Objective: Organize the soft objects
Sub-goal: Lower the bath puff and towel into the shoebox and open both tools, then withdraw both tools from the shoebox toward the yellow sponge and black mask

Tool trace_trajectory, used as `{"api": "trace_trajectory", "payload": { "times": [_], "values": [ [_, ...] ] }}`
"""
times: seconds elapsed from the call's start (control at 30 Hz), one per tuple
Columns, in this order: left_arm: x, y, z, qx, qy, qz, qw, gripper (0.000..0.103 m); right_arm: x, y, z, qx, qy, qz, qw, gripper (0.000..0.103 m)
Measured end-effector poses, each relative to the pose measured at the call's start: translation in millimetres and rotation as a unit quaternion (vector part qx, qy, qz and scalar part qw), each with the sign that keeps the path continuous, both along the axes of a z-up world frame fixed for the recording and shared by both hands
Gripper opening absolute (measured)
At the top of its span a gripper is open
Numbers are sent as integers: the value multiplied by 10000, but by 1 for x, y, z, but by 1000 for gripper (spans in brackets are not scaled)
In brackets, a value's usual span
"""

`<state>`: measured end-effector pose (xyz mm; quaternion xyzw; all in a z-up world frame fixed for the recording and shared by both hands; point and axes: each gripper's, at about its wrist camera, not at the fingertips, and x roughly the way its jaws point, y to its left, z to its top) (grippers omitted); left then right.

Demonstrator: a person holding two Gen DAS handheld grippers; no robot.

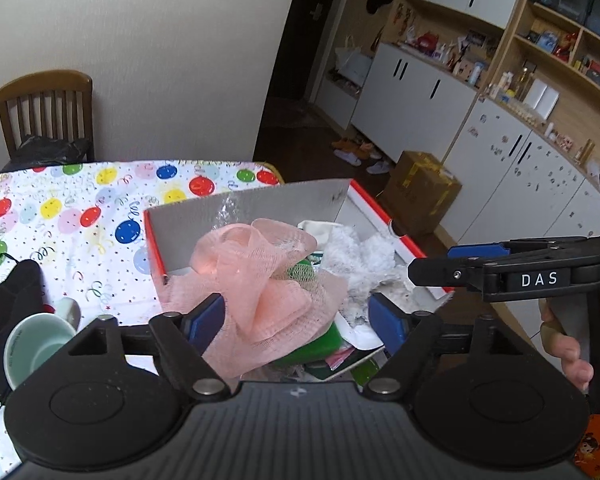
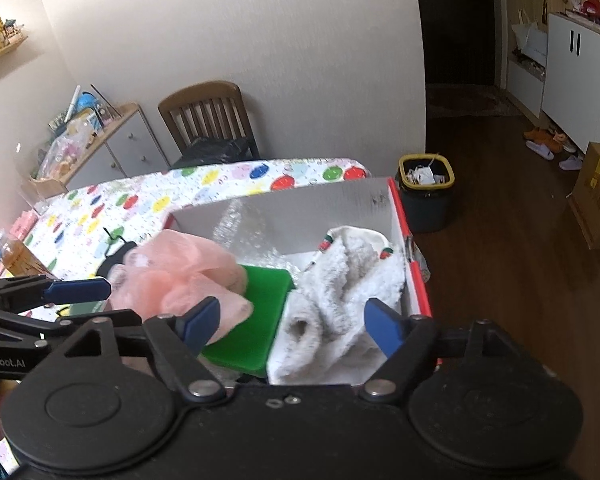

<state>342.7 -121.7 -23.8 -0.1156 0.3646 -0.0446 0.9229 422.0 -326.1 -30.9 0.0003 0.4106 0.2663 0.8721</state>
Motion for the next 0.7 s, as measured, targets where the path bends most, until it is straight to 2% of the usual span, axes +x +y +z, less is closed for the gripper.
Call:
{"api": "trace_trajectory", "payload": {
  "times": [0.27, 0.33, 0.4, 0.57, 0.7],
  "values": [
    [-37, 34, 17, -36, -219, 91, 9997, 88, -31, 35, 22, 89, -233, 235, 9994, 91],
    [-47, 45, 20, 19, -254, 169, 9995, 92, -38, 47, 27, 133, -269, 295, 9991, 93],
    [-56, 58, 22, 63, -284, 245, 9993, 100, -45, 58, 31, 173, -295, 339, 9988, 95],
    [-80, 96, 22, 91, -369, 468, 9982, 101, -57, 95, 35, 185, -283, 469, 9983, 100],
    [-101, 126, 16, 288, -418, 687, 9963, 103, -64, 127, 36, 127, -256, 574, 9979, 101]
  ]
}}
